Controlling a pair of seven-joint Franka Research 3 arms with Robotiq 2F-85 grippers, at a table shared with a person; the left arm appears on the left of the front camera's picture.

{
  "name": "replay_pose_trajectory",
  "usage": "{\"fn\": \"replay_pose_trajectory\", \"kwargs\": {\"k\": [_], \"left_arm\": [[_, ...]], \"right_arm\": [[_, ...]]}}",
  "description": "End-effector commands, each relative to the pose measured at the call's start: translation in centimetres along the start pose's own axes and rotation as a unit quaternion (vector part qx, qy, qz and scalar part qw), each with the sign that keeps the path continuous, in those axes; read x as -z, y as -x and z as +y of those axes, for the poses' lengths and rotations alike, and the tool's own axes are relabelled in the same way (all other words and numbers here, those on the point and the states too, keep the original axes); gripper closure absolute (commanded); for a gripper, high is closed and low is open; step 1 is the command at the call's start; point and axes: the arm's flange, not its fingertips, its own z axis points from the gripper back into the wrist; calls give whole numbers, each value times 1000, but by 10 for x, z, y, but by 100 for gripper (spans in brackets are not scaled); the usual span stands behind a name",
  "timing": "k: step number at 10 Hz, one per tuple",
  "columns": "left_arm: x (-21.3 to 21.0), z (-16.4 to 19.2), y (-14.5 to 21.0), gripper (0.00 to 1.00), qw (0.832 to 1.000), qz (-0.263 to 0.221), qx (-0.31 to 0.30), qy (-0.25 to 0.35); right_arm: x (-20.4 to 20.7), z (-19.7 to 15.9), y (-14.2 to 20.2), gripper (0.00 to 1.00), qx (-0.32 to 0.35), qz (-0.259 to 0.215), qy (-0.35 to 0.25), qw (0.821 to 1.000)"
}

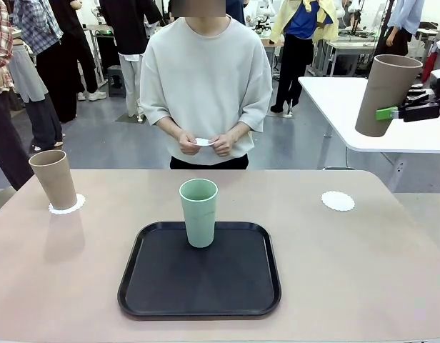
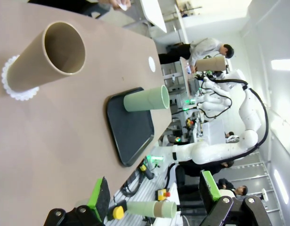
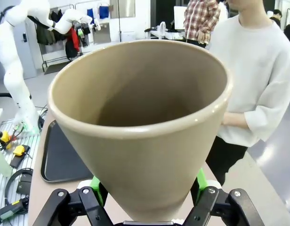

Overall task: Place coasters on the table and set cups on them.
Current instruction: Take one Reusable plastic cup from the Flat Tray and place it on a coaster set by the human.

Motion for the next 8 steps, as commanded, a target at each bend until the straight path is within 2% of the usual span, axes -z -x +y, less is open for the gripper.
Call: {"fn": "replay_pose_trajectory", "kwargs": {"k": [1, 4, 5, 8], "left_arm": [[0, -2, 1, 0, 1000, -3, 2, 2], [0, -2, 1, 0, 1000, -3, 2, 2], [0, -2, 1, 0, 1000, -3, 2, 2], [0, -2, 1, 0, 1000, -3, 2, 2]], "right_arm": [[0, 3, 0, 19, -17, 20, 7, 1000], [-1, 0, 0, 19, -6, 9, 1, 1000], [-1, -13, 17, 19, -9, 13, -22, 1000], [12, -66, 81, 19, 8, -8, -32, 999]]}}
